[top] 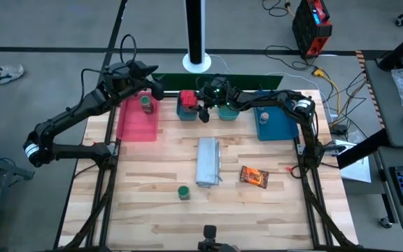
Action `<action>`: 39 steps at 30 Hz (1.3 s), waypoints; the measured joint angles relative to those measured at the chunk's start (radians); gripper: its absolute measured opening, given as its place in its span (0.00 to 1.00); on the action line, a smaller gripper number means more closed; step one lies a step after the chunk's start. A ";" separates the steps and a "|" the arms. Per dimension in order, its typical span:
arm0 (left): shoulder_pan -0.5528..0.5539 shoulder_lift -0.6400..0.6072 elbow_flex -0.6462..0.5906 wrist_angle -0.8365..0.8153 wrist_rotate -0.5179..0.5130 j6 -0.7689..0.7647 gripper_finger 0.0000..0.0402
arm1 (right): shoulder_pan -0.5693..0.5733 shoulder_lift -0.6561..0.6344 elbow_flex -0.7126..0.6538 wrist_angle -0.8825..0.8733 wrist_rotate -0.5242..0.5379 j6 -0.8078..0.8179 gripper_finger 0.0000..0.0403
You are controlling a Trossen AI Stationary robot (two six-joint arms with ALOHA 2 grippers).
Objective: Sort spices by type
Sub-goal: Put the red seasoning can into the dark green bin
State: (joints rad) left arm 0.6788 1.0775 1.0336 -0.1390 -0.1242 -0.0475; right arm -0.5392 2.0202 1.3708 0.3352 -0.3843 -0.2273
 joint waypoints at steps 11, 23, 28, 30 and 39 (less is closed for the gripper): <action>-0.001 0.003 0.082 -0.033 0.000 -0.043 0.62 | 0.005 0.061 0.006 0.077 -0.018 -0.009 0.49; -0.001 0.026 0.184 -0.124 0.000 -0.022 0.62 | 0.005 0.136 0.077 0.046 -0.019 -0.019 0.49; -0.001 0.024 0.184 -0.152 0.000 -0.022 0.62 | 0.005 0.136 0.099 -0.027 -0.019 -0.053 0.49; -0.001 0.027 0.184 -0.164 0.000 -0.022 0.62 | 0.005 0.137 0.104 -0.057 -0.015 -0.062 0.49; -0.001 0.034 0.184 -0.169 0.000 -0.014 0.62 | 0.005 0.138 0.111 -0.074 -0.007 -0.064 0.49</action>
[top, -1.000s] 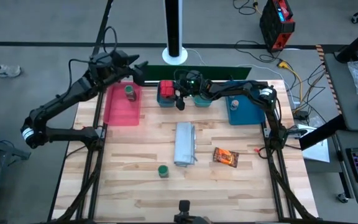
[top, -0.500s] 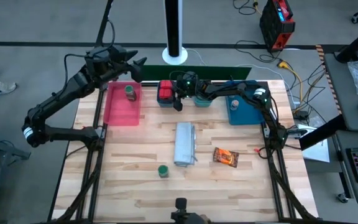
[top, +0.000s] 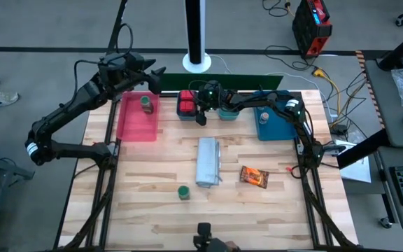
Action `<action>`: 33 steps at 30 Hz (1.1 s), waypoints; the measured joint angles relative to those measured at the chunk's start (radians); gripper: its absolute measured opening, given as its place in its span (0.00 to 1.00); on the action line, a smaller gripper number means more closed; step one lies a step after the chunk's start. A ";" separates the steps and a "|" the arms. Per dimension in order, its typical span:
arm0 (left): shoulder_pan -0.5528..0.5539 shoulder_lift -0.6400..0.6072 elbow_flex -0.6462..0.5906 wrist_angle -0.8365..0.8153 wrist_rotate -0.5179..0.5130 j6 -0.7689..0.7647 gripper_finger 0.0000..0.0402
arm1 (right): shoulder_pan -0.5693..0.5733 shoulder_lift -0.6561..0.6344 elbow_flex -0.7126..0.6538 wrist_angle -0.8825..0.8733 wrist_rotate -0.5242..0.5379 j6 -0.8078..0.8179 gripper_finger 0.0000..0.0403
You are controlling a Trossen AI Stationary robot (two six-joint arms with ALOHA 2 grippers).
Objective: Sort spices by type
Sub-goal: Put the red seasoning can into the dark green bin
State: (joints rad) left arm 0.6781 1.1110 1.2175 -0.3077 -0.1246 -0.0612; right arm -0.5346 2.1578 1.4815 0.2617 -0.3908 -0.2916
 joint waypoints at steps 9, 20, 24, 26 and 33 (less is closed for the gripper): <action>0.000 0.000 0.000 -0.006 0.000 0.008 0.62 | 0.000 0.000 0.005 0.008 0.000 -0.015 0.69; 0.000 0.000 0.000 -0.008 0.000 0.026 0.62 | -0.002 -0.008 0.038 -0.016 0.001 -0.004 0.60; 0.000 0.000 0.000 -0.008 0.000 0.026 0.62 | -0.001 -0.026 0.048 -0.088 0.001 -0.015 0.57; 0.000 0.000 0.000 -0.008 0.000 0.026 0.62 | -0.001 -0.038 0.049 -0.116 0.002 -0.015 0.56; 0.000 0.000 0.000 -0.011 0.000 0.026 0.62 | 0.005 -0.129 0.049 -0.260 0.000 0.025 0.54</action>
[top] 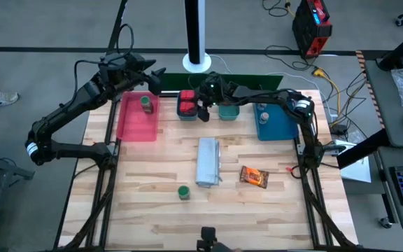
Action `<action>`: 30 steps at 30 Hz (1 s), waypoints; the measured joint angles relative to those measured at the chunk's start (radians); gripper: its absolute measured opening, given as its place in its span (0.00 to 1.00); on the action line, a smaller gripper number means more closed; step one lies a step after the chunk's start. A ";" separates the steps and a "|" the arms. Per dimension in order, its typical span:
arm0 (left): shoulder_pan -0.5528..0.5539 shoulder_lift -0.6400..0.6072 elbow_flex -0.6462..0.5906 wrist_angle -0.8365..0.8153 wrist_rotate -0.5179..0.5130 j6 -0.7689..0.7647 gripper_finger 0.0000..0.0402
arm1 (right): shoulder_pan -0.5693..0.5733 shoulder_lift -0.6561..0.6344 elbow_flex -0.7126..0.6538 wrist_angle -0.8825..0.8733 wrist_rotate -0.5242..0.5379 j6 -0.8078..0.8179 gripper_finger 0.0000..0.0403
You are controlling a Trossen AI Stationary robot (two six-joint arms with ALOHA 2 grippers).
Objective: Sort spices by type
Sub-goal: Put the red seasoning can into the dark green bin
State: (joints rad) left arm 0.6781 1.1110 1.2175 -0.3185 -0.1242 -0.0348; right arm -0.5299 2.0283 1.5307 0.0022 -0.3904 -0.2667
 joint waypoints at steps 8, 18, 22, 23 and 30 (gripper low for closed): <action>0.000 0.000 0.000 -0.028 0.000 0.073 0.62 | 0.057 -0.095 0.001 -0.093 -0.002 0.125 0.45; 0.000 0.000 0.000 -0.029 0.000 0.156 0.62 | 0.078 -0.061 0.000 -0.151 0.026 0.361 0.04; 0.000 0.000 0.000 -0.024 0.000 0.175 0.62 | 0.078 -0.028 0.000 -0.123 0.052 0.351 0.03; 0.000 0.000 0.000 -0.024 0.000 0.178 0.62 | 0.078 -0.019 0.000 -0.116 0.052 0.348 0.03; 0.000 0.000 0.000 -0.025 0.000 0.175 0.62 | 0.078 0.018 -0.001 -0.117 0.143 0.357 0.02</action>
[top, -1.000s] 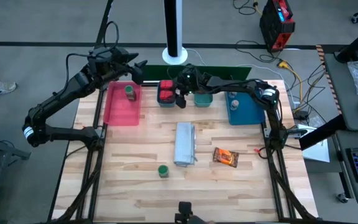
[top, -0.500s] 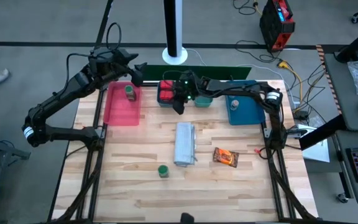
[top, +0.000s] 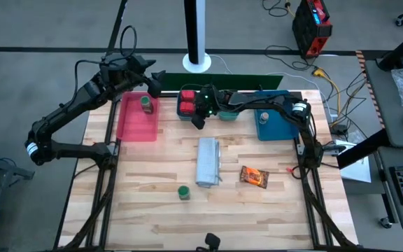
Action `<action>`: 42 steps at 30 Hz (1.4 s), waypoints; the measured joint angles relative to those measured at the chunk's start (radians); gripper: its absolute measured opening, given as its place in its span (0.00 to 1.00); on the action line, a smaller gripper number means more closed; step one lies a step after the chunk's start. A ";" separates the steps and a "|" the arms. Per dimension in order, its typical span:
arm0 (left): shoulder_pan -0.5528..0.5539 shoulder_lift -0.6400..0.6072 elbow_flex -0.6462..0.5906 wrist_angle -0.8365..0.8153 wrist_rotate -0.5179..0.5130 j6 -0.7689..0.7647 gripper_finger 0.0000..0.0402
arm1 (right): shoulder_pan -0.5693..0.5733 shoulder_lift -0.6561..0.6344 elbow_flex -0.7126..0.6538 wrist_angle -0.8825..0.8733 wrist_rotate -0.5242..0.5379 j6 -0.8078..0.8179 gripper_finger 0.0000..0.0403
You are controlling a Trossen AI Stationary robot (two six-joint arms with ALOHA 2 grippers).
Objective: Sort spices by type
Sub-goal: Put the red seasoning can into the dark green bin
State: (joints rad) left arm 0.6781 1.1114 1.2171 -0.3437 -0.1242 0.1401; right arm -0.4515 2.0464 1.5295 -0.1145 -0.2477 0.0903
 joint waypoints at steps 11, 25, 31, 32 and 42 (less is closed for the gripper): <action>0.000 0.000 0.000 -0.004 0.000 -0.009 0.62 | -0.027 0.000 0.000 0.001 0.041 -0.036 0.02; 0.000 0.000 0.000 -0.004 0.001 -0.014 0.62 | -0.014 0.001 0.000 0.023 -0.007 -0.012 0.02; 0.000 0.000 0.000 -0.003 0.001 -0.018 0.62 | 0.014 0.024 0.000 0.122 -0.007 -0.002 0.02; 0.000 0.000 0.000 -0.003 0.001 -0.018 0.62 | 0.017 0.029 0.000 0.137 0.008 0.005 0.02; 0.000 0.000 0.000 -0.017 0.001 -0.019 0.62 | 0.018 0.065 0.000 0.237 0.040 0.036 0.02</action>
State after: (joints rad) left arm 0.6777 1.1114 1.2171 -0.3608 -0.1229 0.1211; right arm -0.4339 2.1113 1.5295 0.1226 -0.2073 0.1268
